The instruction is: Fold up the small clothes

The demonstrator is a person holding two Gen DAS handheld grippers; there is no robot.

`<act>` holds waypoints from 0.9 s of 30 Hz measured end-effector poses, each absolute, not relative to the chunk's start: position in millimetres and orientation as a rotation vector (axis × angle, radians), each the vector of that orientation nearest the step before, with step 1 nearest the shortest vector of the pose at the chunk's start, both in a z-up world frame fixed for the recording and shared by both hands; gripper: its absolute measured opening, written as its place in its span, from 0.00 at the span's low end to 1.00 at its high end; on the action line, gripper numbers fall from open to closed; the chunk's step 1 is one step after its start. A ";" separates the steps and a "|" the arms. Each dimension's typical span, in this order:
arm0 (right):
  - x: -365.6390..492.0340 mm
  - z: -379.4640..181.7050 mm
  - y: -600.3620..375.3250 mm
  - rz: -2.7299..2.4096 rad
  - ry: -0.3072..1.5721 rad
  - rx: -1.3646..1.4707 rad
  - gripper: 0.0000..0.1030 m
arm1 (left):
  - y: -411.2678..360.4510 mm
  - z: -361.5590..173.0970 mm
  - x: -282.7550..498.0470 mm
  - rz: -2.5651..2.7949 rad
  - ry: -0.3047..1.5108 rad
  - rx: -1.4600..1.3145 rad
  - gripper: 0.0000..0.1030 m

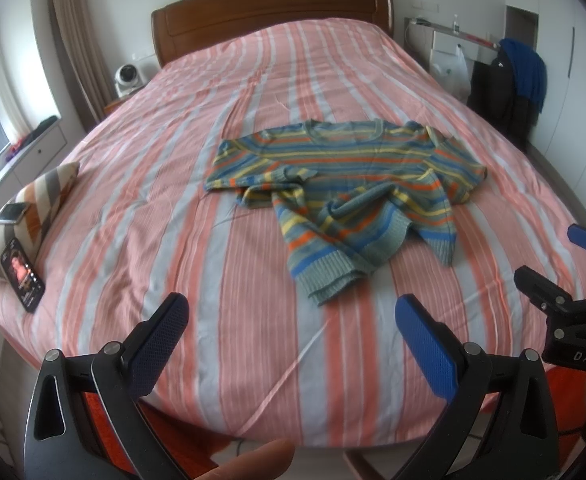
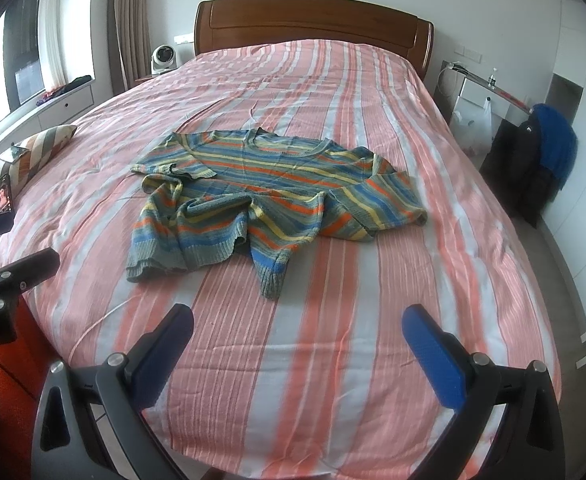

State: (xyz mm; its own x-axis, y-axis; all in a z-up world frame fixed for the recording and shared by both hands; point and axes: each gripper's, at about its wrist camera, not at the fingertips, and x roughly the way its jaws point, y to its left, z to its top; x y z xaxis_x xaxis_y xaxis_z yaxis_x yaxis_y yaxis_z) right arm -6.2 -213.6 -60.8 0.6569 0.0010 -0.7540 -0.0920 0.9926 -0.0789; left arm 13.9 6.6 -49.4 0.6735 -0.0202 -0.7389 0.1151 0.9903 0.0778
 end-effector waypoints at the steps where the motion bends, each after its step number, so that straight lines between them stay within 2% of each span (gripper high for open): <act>1: -6.2 -60.8 -213.5 0.052 0.853 -0.113 1.00 | 6.8 -49.6 14.1 -0.077 0.829 0.121 1.00; 27: -6.7 -61.3 -213.7 0.052 0.856 -0.113 1.00 | 6.3 -51.2 14.3 -0.076 0.830 0.122 1.00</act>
State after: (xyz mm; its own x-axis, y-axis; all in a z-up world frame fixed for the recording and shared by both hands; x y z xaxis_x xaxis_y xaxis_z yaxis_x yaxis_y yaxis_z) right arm -6.7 -213.7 -61.3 0.6548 0.0005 -0.7558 -0.0914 0.9927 -0.0785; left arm 14.3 6.3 -51.2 0.6725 -0.0196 -0.7399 0.1152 0.9902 0.0785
